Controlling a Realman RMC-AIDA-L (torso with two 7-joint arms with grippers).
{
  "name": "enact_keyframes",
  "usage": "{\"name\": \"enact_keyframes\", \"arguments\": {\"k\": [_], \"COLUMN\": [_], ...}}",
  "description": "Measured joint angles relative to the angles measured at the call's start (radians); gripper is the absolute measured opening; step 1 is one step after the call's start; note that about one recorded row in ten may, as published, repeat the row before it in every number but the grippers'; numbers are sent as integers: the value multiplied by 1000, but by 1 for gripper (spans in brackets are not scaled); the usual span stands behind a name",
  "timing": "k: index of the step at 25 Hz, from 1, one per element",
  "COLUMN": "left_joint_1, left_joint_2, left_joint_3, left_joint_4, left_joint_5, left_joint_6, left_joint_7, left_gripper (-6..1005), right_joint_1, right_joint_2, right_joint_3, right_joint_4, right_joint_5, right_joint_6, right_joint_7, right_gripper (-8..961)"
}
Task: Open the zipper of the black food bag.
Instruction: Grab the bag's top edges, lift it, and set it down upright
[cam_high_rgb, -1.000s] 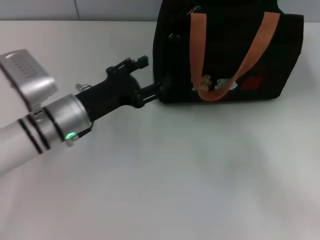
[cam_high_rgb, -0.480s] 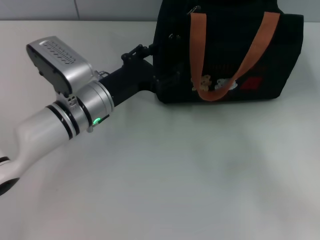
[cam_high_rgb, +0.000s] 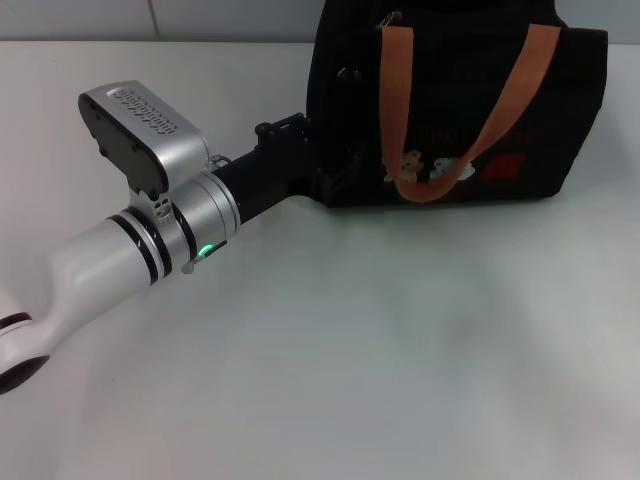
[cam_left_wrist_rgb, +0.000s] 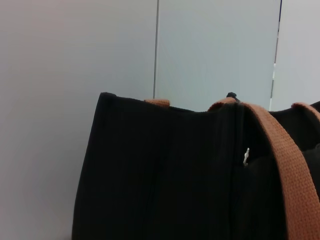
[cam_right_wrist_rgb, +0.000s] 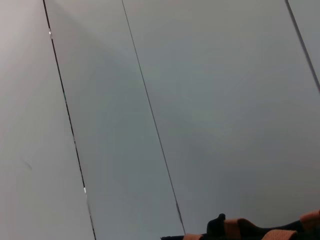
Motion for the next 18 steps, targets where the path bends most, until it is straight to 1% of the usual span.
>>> {"name": "enact_keyframes", "arguments": {"k": [5, 11, 16, 18], "left_joint_1": [2, 3, 9, 15], "left_joint_2": [0, 0, 0, 0], "left_joint_3": [-7, -10, -14, -16], "left_joint_4": [-3, -6, -6, -5], "left_joint_5": [1, 2, 2, 2], "left_joint_6": [-3, 0, 3, 9], "left_joint_7": [47, 52, 53, 51], "left_gripper": [500, 262, 181, 171], "right_joint_1": [1, 4, 9, 11], "right_joint_2": [5, 8, 8, 9], "right_joint_3": [0, -2, -5, -6], "right_joint_4": [0, 0, 0, 0], "right_joint_5": [0, 0, 0, 0], "right_joint_6": [0, 0, 0, 0], "right_joint_7": [-2, -2, -2, -2], "right_gripper": [844, 843, 843, 844]}}
